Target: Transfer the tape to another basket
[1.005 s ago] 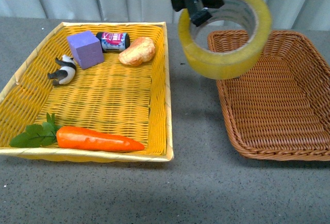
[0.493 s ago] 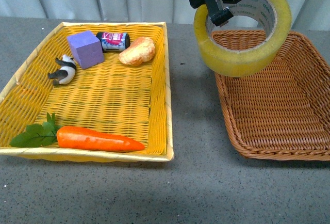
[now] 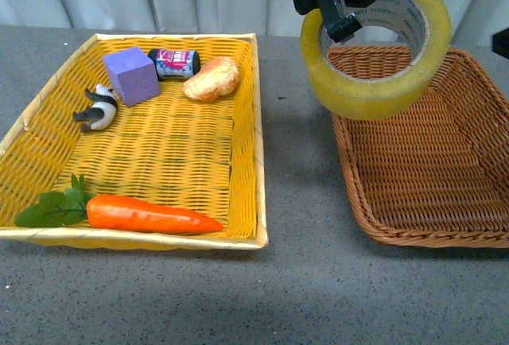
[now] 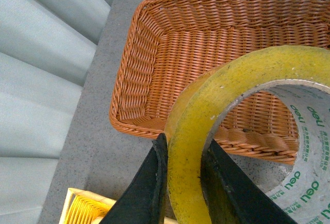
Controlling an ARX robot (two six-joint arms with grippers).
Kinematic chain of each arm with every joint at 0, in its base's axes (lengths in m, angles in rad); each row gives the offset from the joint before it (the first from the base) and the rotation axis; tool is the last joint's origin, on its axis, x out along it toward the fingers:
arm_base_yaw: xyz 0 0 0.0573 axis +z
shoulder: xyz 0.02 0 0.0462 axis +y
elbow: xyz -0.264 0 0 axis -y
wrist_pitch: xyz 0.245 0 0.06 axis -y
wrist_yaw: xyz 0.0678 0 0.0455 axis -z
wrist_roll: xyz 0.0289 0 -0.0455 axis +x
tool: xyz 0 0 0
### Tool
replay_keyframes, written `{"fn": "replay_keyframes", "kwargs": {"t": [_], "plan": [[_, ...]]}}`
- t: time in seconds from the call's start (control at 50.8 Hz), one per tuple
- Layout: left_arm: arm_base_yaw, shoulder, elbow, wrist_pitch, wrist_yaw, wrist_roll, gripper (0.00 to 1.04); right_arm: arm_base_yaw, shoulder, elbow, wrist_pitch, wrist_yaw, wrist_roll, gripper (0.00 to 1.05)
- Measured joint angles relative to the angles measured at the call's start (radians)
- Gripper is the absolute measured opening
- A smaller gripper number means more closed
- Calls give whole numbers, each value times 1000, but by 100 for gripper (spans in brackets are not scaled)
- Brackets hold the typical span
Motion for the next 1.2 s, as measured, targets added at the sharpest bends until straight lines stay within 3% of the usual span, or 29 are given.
{"fn": "replay_keyframes", "kwargs": {"t": [0.315, 0.828, 1.005, 1.202], "plan": [[0, 0, 0, 0, 0, 0, 16, 82, 220, 185, -6, 7, 82, 96], [0, 0, 0, 0, -4, 0, 16, 75, 289, 214, -32, 47, 131, 95], [-2, 0, 0, 0, -1, 0, 16, 81, 290, 219, -46, 40, 169, 57], [-6, 2, 0, 0, 3, -9, 16, 90, 292, 221, -56, 37, 199, 27]]}}
